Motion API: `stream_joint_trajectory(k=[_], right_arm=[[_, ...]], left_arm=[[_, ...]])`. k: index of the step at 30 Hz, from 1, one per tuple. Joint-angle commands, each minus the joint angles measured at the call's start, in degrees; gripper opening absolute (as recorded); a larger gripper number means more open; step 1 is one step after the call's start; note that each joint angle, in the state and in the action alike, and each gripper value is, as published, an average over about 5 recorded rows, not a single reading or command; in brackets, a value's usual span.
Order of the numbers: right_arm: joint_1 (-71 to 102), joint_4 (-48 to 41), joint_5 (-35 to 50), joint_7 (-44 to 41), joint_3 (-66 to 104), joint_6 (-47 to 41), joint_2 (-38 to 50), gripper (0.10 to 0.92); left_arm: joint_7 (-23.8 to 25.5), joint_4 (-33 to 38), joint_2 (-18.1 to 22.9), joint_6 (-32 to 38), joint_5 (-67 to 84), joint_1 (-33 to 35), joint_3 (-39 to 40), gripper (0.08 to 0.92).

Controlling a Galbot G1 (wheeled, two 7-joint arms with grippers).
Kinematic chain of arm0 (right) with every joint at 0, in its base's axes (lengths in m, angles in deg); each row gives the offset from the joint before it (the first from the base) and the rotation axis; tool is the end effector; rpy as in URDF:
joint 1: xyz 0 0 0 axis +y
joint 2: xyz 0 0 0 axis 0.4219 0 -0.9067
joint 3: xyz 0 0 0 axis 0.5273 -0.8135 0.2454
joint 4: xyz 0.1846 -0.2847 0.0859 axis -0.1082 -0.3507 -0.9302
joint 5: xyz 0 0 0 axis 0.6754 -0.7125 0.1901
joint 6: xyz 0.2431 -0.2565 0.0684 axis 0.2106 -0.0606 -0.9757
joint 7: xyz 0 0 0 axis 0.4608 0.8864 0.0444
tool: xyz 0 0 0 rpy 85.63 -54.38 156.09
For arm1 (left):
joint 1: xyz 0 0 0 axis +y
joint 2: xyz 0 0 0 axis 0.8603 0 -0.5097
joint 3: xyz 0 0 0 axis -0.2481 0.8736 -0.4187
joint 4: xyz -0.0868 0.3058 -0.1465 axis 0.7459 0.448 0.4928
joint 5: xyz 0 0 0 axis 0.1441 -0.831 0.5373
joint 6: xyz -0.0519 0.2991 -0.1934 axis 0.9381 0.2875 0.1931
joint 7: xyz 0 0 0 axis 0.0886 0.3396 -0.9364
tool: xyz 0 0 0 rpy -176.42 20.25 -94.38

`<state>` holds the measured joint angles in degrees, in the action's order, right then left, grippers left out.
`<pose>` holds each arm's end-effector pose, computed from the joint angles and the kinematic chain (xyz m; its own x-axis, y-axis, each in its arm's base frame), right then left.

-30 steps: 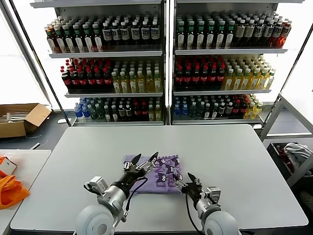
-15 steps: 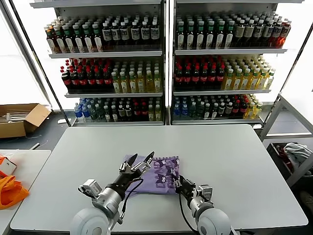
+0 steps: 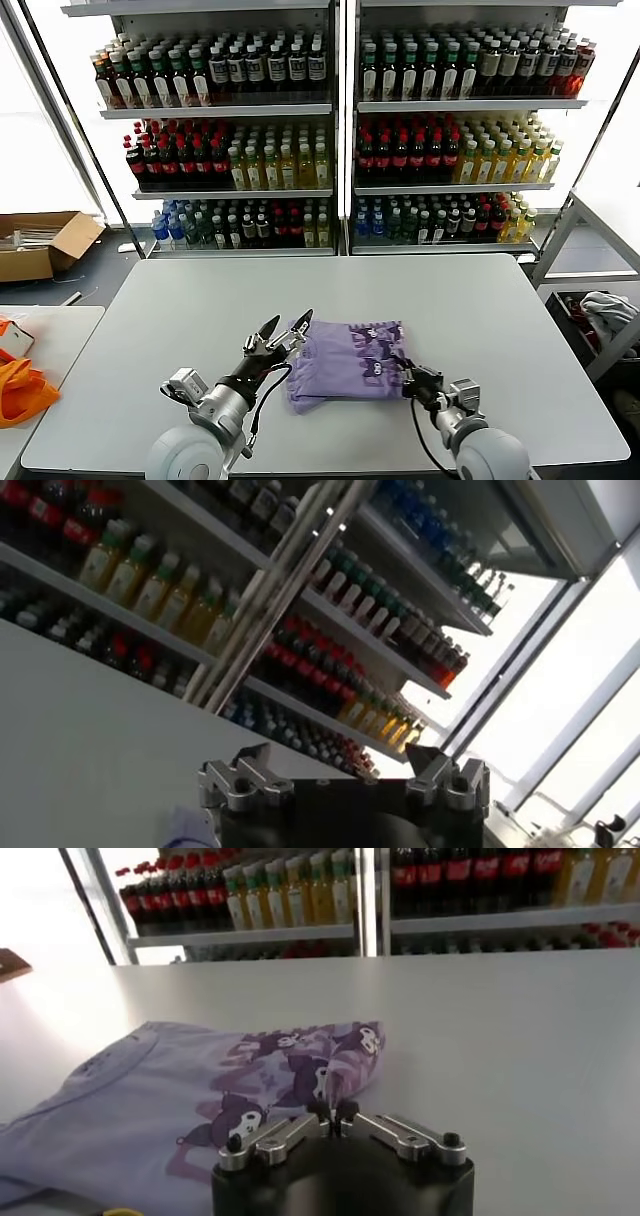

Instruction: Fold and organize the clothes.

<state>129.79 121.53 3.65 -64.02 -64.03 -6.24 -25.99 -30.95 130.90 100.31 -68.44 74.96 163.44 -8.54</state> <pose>0.2612 -0.0489 -0.3034 -0.8572 -0.2824 0.4306 -0.2827 0.9570 0.0648 0.2449 -0.0203 -0.2448 -0.8826 0.4574 0.1084 0.3116 0.7418 -0.5938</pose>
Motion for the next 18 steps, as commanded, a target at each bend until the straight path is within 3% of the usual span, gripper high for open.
stream_joint_trajectory(k=[1,11,18], right_arm=[[5.77,4.79,-9.94,-2.50,9.67,6.55,5.21,0.196],[-2.06,8.03,-12.32,3.66,-0.50,6.68,-2.38,0.481],[-9.96,-4.01,-12.20,7.38,-18.22,4.05,-14.20,0.681]], left_arm=[[-0.02,-0.06,0.68,0.01,0.11,0.32,0.39,0.823],[0.10,0.12,0.99,0.11,-0.14,0.38,-0.30,0.823],[0.04,0.77,0.75,0.06,-0.73,1.49,-0.96,0.823]])
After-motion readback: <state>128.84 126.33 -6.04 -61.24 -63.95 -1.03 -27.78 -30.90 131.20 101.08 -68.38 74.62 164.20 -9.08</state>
